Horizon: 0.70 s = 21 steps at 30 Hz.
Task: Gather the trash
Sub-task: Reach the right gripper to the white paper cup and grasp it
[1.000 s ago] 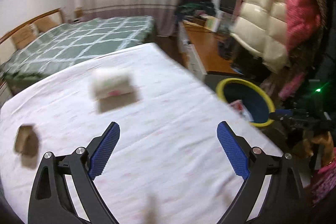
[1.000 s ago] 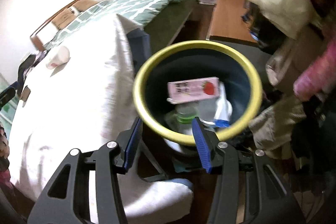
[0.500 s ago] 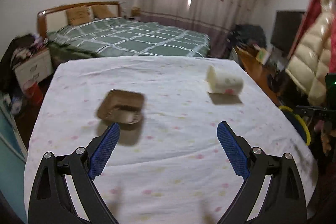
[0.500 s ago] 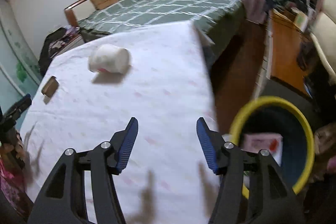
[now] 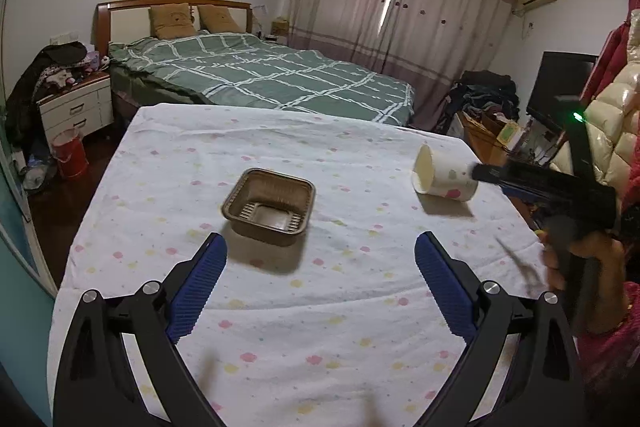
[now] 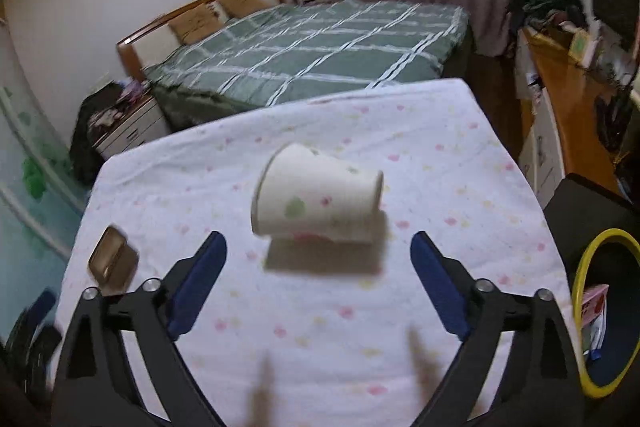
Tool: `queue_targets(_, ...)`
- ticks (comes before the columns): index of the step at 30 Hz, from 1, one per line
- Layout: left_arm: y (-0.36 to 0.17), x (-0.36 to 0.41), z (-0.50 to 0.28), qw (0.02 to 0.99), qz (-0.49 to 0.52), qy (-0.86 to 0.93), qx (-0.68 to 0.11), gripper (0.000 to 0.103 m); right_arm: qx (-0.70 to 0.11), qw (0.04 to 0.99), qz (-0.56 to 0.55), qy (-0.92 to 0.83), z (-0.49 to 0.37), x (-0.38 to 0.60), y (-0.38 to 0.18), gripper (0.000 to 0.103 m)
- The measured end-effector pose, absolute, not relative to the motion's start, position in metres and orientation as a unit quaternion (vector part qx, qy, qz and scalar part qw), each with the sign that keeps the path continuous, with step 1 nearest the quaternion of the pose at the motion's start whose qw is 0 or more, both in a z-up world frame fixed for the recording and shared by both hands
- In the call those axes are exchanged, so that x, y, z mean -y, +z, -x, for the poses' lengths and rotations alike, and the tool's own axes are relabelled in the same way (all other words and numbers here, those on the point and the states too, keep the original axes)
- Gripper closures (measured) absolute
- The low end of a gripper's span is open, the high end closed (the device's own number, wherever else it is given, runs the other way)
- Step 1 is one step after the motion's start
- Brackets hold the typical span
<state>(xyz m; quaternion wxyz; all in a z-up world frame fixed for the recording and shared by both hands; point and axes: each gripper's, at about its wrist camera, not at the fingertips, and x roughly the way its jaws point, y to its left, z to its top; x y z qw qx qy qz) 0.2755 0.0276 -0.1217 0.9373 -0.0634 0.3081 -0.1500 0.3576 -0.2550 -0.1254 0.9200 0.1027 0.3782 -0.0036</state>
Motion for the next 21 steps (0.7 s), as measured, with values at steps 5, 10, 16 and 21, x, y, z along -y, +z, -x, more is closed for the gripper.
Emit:
queue_targets(5,-0.12,-0.017,-0.27,0.94,0.046,-0.152,-0.303,0.009,-0.362,0.925,-0.107,-0.053,-0.375,0.239,-0.131,0.01)
queue_targets(10,-0.121,-0.019,-0.269,0.937,0.057,-0.16,-0.306,0.009,-0.361,0.922,-0.102,-0.093,-0.393,0.231,-0.137,0.008)
queue_targets(16,-0.122,-0.024,-0.27,0.933,0.076,-0.164,-0.311,0.009,-0.365,0.918,-0.085,-0.127,-0.409,0.228,-0.146,0.008)
queue_targets(21,-0.124,-0.021,-0.27,0.93,0.077,-0.171,-0.316,0.009,-0.386,0.908,-0.101,-0.13,-0.423,0.233,-0.159,0.008)
